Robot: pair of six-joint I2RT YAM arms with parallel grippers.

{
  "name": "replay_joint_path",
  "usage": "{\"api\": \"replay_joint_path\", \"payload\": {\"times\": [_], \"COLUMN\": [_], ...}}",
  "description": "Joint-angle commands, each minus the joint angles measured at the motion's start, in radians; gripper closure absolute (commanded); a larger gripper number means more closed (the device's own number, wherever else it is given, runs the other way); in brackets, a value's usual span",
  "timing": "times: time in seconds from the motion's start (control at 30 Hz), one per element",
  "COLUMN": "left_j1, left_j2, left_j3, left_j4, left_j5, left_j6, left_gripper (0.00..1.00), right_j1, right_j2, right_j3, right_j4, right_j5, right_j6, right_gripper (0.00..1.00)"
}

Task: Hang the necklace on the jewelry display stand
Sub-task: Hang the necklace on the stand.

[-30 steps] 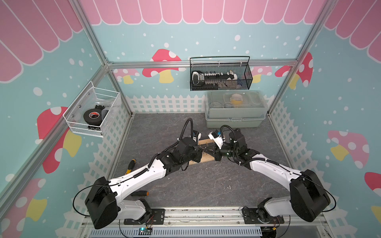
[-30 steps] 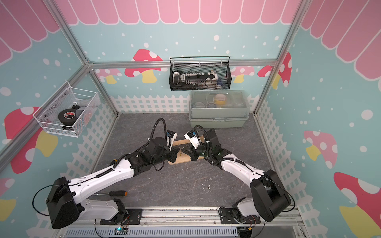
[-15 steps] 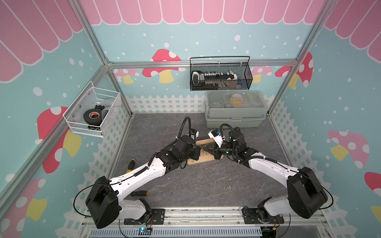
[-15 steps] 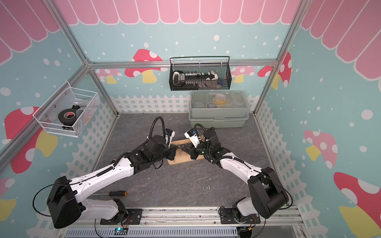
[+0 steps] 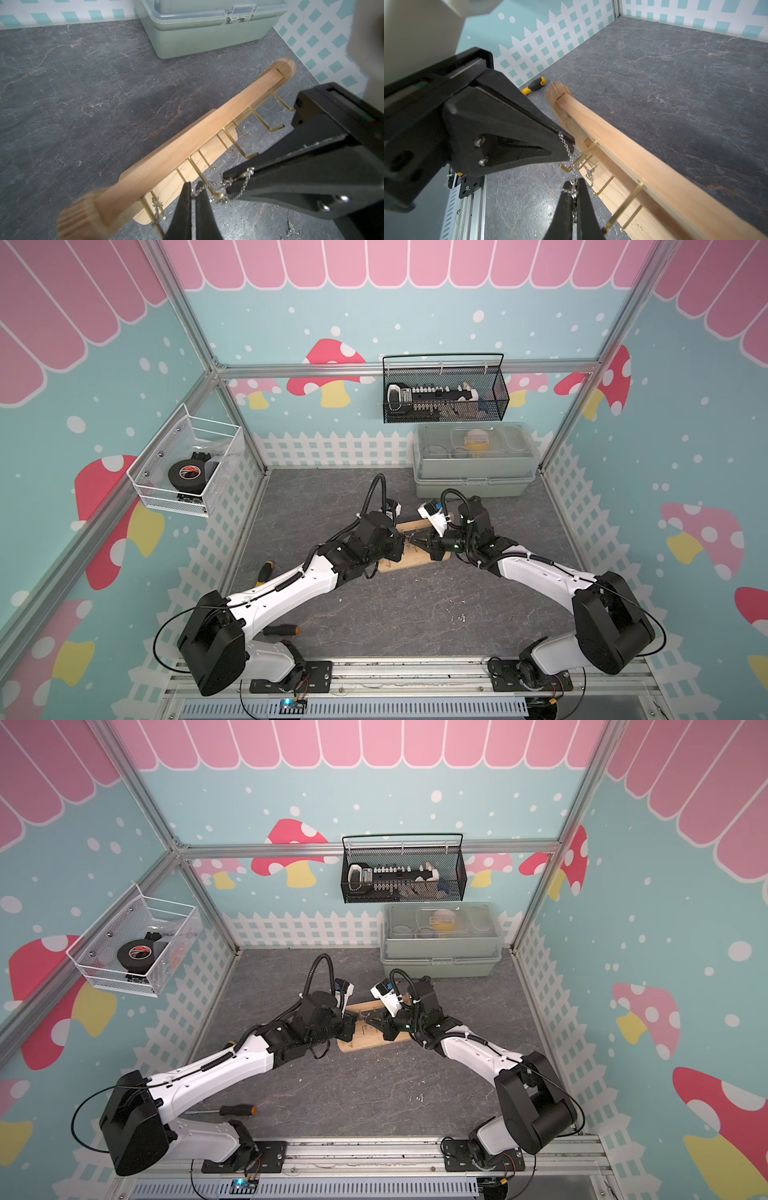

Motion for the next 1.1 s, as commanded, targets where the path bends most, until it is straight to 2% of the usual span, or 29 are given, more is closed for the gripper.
{"api": "replay_joint_path", "payload": {"times": [0.0, 0.4, 0.67, 1.07], "left_j1": [0.008, 0.009, 0.009, 0.009], "left_j2": [0.011, 0.019, 0.0, -0.02], "left_j3": [0.034, 0.024, 0.02, 0.016], "left_j4": [-0.007, -0.015, -0.016, -0.022], "left_j5": [-0.012, 0.002, -0.012, -0.034], "left_j6": [0.021, 0.015, 0.015, 0.009], "left_gripper": [0.98, 0.93, 0.86, 0.84], "right_j1": [-0.007, -0.007, -0.008, -0.006], "right_j2": [0.017, 0.033, 0.014, -0.025], "right_j3": [0.026, 0.026, 0.023, 0.024], "right_j4": [-0.001, -0.026, -0.047, -0.091], "right_j5": [0.007, 0.007, 0.013, 0.03], "right_j6": [-0.028, -0.045, -0.054, -0.073], "right_gripper": [0.94, 0.91, 0.82, 0.81]}}
